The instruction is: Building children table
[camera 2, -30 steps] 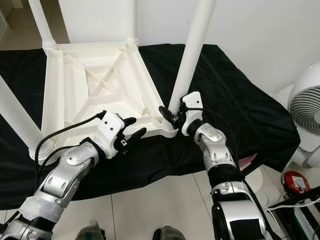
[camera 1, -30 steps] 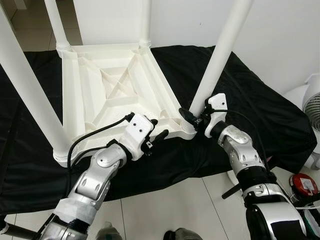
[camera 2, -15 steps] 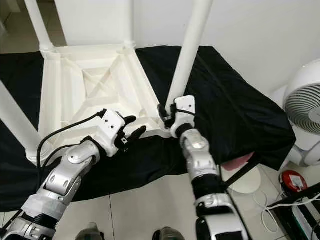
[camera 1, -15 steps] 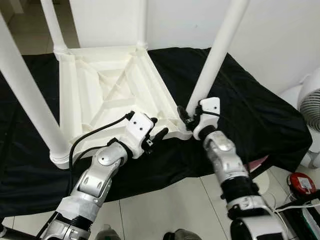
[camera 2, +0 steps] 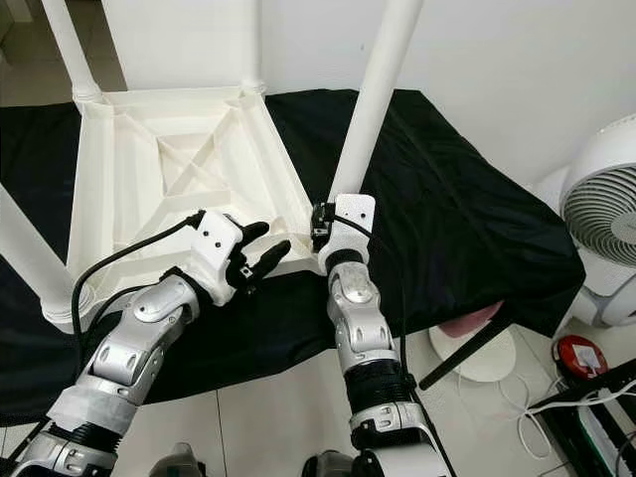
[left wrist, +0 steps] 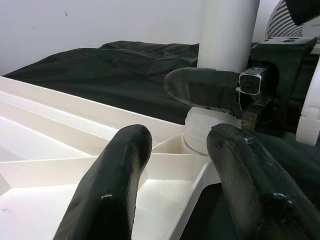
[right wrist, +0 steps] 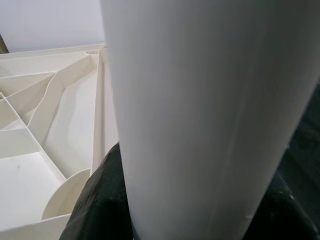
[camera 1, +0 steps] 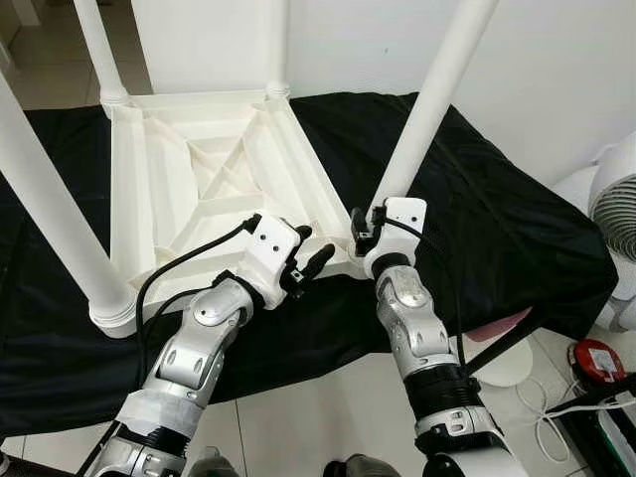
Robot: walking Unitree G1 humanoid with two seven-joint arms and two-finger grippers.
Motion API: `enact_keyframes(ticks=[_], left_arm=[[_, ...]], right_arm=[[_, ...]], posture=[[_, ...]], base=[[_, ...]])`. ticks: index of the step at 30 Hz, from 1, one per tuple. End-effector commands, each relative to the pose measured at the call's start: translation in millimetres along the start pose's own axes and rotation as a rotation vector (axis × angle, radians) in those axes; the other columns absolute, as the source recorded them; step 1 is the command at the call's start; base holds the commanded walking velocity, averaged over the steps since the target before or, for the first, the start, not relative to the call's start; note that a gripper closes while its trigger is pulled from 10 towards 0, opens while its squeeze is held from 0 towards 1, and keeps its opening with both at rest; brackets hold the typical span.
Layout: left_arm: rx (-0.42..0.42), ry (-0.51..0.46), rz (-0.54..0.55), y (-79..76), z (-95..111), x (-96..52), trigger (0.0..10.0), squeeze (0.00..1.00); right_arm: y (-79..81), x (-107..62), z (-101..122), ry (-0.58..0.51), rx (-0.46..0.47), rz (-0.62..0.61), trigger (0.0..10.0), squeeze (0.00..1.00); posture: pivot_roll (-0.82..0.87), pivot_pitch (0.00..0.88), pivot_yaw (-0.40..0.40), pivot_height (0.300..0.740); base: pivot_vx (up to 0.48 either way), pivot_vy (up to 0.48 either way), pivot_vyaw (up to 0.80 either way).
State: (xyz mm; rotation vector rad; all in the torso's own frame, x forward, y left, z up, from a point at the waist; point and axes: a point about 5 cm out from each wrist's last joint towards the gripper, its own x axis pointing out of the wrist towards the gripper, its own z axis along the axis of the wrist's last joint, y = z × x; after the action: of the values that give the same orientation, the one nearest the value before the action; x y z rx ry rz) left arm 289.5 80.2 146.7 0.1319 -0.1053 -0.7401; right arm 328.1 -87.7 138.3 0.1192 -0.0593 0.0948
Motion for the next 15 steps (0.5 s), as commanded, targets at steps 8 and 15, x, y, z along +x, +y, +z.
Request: enact_keyframes(ticks=[8, 15], left_arm=[[0.008, -0.018, 0.049, 1.4, 3, 3.5, 10.0, 0.0], [0.018, -0.024, 0.056, 3.4, 6, 4.8, 10.0, 0.0]], right_arm=[[2.6, -5.6, 2, -0.019, -0.004, 0.077, 10.0, 1.0], [-30.4, -12.9, 4, -0.03, -0.115, 0.138, 10.0, 1.0]], posture=[[0.09, 0.0, -0.065, 0.74], [0.08, 0.0, -0.061, 0.74]], base=[[0.0, 0.0, 0.0], [0.0, 0.0, 0.0]])
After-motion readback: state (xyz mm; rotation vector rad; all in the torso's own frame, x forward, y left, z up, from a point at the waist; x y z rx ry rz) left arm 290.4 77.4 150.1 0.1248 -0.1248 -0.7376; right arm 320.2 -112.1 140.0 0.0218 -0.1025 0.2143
